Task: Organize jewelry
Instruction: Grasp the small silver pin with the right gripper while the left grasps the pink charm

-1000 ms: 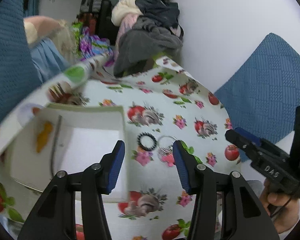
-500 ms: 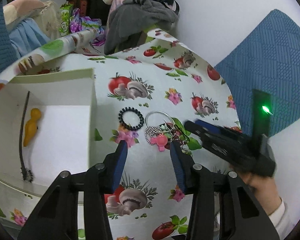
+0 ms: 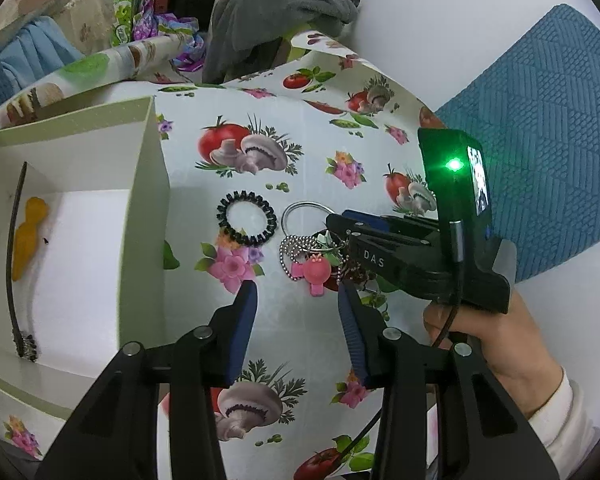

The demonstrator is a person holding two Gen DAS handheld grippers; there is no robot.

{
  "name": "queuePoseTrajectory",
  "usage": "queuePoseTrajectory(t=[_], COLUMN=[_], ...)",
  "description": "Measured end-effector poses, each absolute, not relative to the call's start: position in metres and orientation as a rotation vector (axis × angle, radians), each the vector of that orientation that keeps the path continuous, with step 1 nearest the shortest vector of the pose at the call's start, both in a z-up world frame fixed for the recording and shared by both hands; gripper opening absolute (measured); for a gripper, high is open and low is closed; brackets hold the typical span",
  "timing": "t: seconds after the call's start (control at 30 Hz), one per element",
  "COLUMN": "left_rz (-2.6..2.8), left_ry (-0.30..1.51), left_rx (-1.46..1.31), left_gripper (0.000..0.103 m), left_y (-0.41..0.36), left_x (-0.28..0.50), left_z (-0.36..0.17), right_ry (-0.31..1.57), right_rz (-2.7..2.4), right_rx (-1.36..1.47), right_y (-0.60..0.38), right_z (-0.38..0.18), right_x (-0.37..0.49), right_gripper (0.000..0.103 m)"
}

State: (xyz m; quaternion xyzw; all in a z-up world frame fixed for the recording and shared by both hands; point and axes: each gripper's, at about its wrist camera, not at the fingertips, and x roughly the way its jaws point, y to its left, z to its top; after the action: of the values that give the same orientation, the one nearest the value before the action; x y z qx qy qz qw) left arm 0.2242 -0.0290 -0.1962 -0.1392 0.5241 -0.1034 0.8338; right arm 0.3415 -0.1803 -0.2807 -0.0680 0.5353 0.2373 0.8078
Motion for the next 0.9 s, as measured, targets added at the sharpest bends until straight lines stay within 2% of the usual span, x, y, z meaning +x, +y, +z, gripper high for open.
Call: queuePoseTrajectory(t=[0.13,0.57,0.9], left_rz=[-0.231,-0.299,-0.263], left_ry=[1.122,1.152,1.166], left_rx=[-0.315,-0.321,-0.204], left_gripper=[0.043,0.043,0.043], left_y=[-0.032,-0.061,-0.074], left_x=[0.226,0.243,0.258], left_z=[-0.203,-0.234,-0.267], right_ry=[1.135,1.052,1.097], right_rz=[0.519,0.483,0.429], right_rx=[-0.137,-0.023,0.057], right_y=[-0.180,-0.209,-0.242], right_z=[-0.280,-0.250,-0.260], right_x=[0.340,0.336,0.337], right_gripper=[0.003,0.002,0.003])
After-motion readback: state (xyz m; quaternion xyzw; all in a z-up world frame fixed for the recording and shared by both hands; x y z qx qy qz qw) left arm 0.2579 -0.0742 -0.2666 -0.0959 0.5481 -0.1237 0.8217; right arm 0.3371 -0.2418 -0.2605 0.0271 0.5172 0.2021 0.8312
